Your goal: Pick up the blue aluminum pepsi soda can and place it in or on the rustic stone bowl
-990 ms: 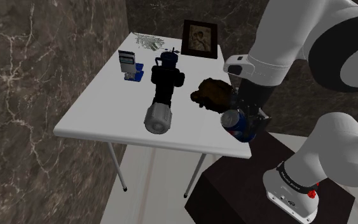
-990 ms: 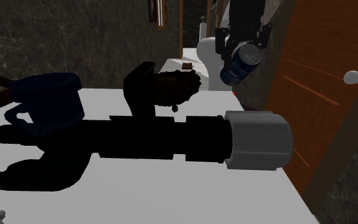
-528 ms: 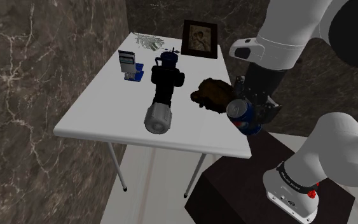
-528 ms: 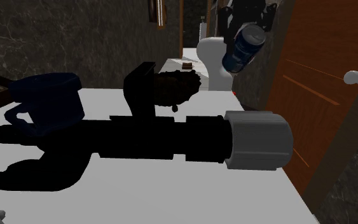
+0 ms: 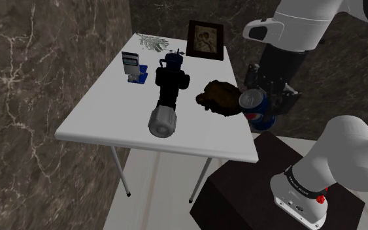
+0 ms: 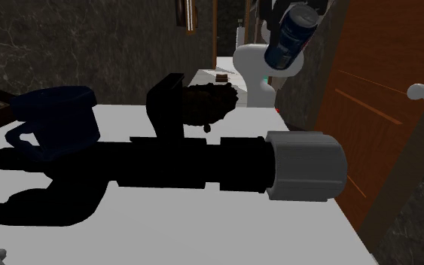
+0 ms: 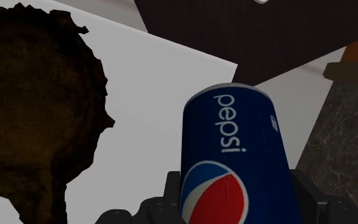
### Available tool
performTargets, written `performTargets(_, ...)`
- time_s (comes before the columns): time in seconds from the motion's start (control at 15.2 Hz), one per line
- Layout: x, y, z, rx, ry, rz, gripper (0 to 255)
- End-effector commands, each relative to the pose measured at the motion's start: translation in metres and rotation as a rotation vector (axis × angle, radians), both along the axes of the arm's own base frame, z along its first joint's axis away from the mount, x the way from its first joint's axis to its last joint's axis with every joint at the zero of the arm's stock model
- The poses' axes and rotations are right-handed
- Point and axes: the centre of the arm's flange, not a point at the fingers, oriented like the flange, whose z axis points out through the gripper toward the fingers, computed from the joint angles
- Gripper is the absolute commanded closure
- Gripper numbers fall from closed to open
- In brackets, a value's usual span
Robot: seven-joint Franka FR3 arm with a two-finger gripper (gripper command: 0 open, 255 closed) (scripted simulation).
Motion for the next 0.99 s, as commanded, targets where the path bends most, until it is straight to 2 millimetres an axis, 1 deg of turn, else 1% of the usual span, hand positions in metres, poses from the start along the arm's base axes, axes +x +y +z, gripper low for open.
performTargets(0.0,-0.001,0.0,0.011,0.0,0.0,0.0,255)
performTargets(0.13,-0.001,0.0,0.022,0.0,0.0,0.0,255)
performTargets(0.2,-0.001,0.0,0.023,0.0,0.0,0.0,255)
performTargets(0.92,0.123,-0.076,0.028,0.0,0.0,0.0,255)
